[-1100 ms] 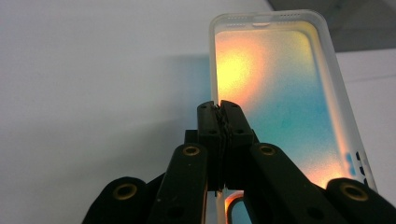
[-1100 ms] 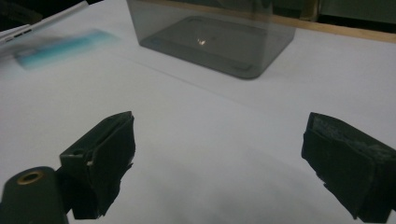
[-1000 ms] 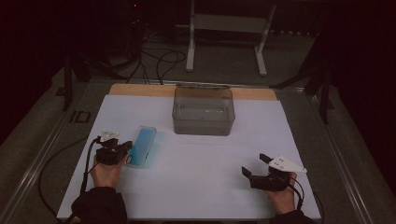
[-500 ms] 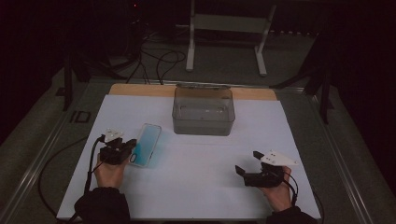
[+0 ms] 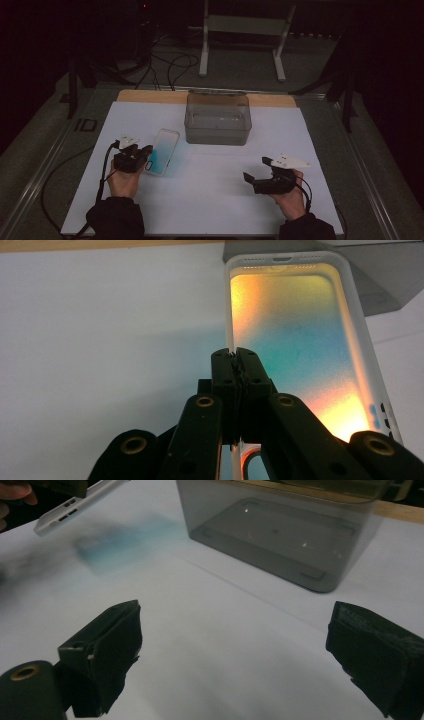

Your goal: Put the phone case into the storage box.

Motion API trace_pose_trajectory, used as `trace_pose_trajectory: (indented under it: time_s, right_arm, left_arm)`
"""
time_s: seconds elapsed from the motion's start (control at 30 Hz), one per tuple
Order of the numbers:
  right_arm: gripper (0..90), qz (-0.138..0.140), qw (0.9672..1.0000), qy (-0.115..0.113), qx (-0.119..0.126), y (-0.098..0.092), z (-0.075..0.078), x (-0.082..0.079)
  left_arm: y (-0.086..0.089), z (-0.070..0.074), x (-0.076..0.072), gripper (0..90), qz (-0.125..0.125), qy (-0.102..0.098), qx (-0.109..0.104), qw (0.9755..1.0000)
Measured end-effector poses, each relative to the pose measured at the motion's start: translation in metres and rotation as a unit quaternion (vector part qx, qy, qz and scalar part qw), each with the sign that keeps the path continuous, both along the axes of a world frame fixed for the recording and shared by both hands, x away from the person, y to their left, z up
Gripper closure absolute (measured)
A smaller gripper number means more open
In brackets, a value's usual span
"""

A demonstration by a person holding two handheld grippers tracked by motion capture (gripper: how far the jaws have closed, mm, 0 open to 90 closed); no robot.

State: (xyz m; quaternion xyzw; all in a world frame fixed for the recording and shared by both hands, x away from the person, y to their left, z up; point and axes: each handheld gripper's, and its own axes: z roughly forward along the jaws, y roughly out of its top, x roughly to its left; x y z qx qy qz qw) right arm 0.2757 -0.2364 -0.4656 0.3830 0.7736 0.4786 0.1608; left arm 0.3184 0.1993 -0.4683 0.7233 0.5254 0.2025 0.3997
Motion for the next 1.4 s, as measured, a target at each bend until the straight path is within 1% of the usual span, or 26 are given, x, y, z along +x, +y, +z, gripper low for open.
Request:
trace_pose_trajectory:
  time_s: [0.3, 0.4, 0.53, 0.7, 0.83, 0.87, 0.93, 1.1, 1.17, 1.3, 1.4]
  right_arm:
    - [8.0, 0.013, 0.9999, -0.007, -0.005, 0.018, 0.011, 0.009]
    - [8.1, 0.02, 0.9998, -0.006, -0.006, 0.024, 0.014, 0.012]
    - [8.2, 0.024, 0.9997, 0.003, -0.008, 0.034, 0.016, 0.017]
    - [8.2, 0.035, 0.9993, 0.007, -0.011, 0.045, 0.018, 0.022]
    - [8.2, 0.038, 0.9992, 0.011, -0.003, 0.05, 0.02, 0.026]
    - [8.2, 0.036, 0.9992, 0.015, -0.002, 0.051, 0.02, 0.026]
    - [8.2, 0.041, 0.9991, 0.014, -0.001, 0.053, 0.022, 0.028]
    - [8.1, 0.043, 0.9989, 0.015, 0.011, 0.059, 0.028, 0.032]
    - [8.1, 0.046, 0.9986, 0.02, 0.019, 0.061, 0.029, 0.035]
    - [8.1, 0.048, 0.9982, 0.028, 0.025, 0.066, 0.03, 0.037]
    - [8.1, 0.053, 0.9978, 0.028, 0.028, 0.07, 0.03, 0.037]
  left_arm:
    - [-0.008, 0.004, 0.004, 89.1, -0.007, -0.003, -0.003, 1.0]
    - [-0.01, 0.006, 0.005, 89.1, -0.01, -0.006, -0.003, 0.9999]
    - [-0.013, 0.009, 0.006, 89.1, -0.013, -0.01, -0.002, 0.9999]
    - [-0.016, 0.012, 0.007, 89.1, -0.016, -0.013, -0.001, 0.9998]
    - [-0.019, 0.014, 0.007, 89.1, -0.02, -0.017, -0.001, 0.9997]
    - [-0.02, 0.015, 0.007, 89.1, -0.022, -0.018, -0.001, 0.9996]
    - [-0.023, 0.016, 0.007, 89.1, -0.023, -0.02, -0.001, 0.9995]
    - [-0.029, 0.018, 0.008, 89.1, -0.029, -0.022, -0.001, 0.9993]
    - [-0.032, 0.02, 0.009, 89.1, -0.031, -0.024, -0.002, 0.9992]
    - [-0.038, 0.023, 0.011, 89.1, -0.037, -0.027, -0.002, 0.9989]
    - [-0.042, 0.024, 0.012, 89.1, -0.04, -0.031, -0.005, 0.9987]
